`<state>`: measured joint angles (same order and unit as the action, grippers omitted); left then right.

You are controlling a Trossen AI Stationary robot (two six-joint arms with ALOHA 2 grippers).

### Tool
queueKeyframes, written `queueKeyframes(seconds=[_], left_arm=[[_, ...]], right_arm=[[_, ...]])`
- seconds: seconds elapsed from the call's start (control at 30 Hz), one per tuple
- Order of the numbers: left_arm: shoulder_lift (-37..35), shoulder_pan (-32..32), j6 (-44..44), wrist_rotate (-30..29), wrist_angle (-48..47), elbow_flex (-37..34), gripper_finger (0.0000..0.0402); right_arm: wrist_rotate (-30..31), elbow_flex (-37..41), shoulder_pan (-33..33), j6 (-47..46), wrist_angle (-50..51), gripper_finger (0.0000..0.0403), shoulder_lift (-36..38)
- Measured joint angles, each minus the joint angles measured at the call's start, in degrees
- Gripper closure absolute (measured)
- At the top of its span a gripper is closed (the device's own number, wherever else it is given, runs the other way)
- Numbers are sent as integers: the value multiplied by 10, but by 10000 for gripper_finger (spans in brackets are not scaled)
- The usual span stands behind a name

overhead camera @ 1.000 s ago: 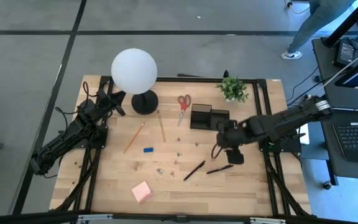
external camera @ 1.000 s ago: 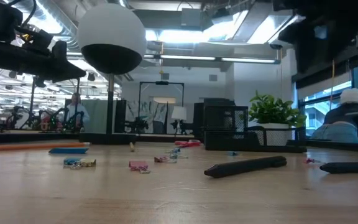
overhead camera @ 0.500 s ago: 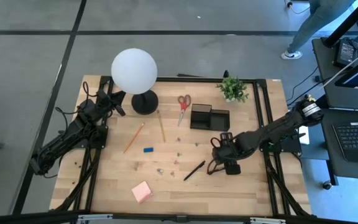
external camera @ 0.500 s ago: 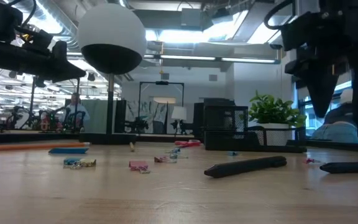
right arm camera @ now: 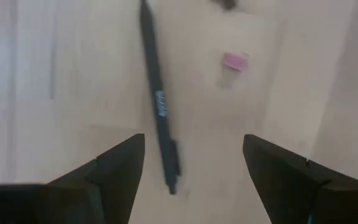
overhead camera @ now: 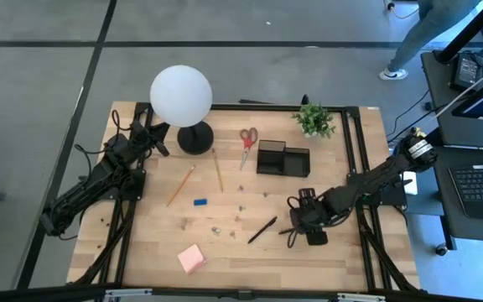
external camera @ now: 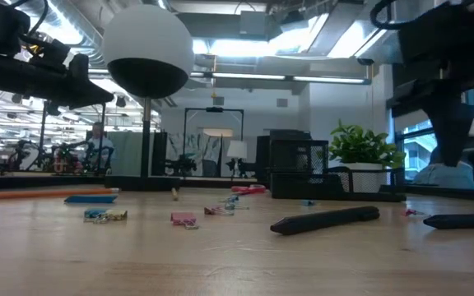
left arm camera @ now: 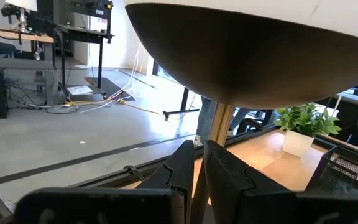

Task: Pick and place office supplies into organizer
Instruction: Put the left black pen into the black desk organizer

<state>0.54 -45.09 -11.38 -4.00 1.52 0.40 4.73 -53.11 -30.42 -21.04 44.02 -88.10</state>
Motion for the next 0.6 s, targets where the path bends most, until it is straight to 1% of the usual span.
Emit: queueKeyframes(seconds=[0.27,0.47,0.6], left_arm=[[0,0,0,0,0,0,368],[0,0,0,0,0,0,368],[0,0,0,1,0,0,368]], right_arm=[[1,0,-29,-35,0,127,-58],[1,0,-29,-56,1,127,-98],[-6,-2,-29,-59,2,128,-105]])
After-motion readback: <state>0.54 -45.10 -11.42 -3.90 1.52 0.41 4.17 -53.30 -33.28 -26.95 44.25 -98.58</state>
